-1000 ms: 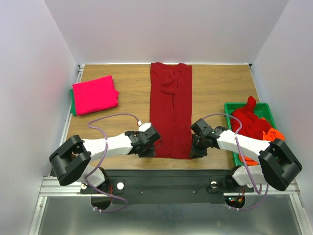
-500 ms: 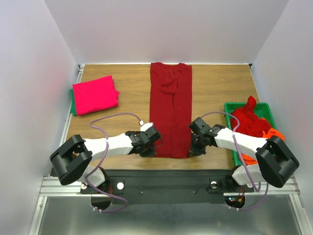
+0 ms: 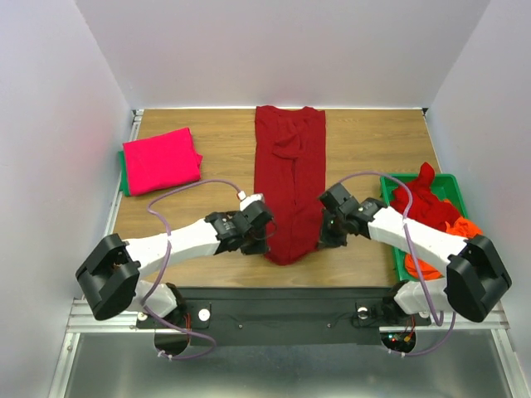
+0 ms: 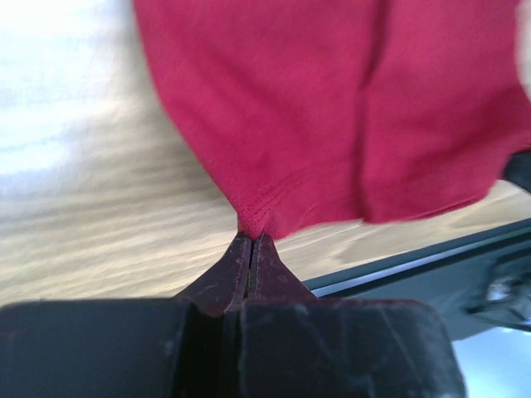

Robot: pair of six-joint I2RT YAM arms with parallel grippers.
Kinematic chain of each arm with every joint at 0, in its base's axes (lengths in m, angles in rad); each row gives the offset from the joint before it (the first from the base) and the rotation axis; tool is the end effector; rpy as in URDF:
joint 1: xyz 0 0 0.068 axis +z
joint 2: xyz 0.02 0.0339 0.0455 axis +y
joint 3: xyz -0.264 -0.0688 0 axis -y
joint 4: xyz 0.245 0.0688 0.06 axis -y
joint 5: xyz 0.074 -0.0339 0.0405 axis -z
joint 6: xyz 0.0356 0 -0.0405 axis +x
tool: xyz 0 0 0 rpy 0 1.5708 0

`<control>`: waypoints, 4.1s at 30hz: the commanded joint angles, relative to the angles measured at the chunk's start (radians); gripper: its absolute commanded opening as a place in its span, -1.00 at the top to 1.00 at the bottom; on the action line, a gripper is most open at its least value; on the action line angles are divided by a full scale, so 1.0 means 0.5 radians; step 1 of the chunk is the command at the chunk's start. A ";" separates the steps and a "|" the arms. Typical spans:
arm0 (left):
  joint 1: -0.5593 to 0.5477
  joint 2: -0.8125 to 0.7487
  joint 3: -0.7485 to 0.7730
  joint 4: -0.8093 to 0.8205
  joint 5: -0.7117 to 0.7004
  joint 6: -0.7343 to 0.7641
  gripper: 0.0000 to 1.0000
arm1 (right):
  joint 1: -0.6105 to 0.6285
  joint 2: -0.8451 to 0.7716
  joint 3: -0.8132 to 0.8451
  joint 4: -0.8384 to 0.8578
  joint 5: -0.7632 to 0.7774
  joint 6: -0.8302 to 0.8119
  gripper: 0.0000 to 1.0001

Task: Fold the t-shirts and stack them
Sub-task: Fold the tshirt

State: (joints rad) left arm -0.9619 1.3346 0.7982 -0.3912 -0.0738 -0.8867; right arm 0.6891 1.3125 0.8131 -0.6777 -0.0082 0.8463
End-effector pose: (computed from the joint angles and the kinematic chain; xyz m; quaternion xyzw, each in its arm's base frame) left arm 0.1538 -0.2160 0.2089 0.0240 0.9479 -0.2310 0.2182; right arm 0.1838 0.1518 0.2029 0.0762 0.9777 0.1387 0.1379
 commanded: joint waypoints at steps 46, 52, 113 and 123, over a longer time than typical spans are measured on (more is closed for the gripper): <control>1.019 1.666 2.226 -0.190 0.362 0.724 1.00 | -0.719 1.744 2.221 -0.151 0.339 -0.772 0.99; 1.056 1.755 2.327 -0.199 0.378 0.694 1.00 | -0.737 1.851 2.341 -0.178 0.329 -0.809 0.99; 0.835 1.132 1.189 0.190 0.264 0.632 -0.71 | -0.844 1.026 0.960 0.417 -0.444 -1.137 0.12; 0.832 1.212 1.241 0.095 0.200 0.678 -0.71 | -0.841 1.139 1.043 0.423 -0.527 -1.196 0.18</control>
State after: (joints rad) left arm -0.5407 1.9572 1.3735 -0.3157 0.0547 -0.5709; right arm 0.2676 1.8744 1.2907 -0.5056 -0.2413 0.2749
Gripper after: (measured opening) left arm 0.858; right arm 0.415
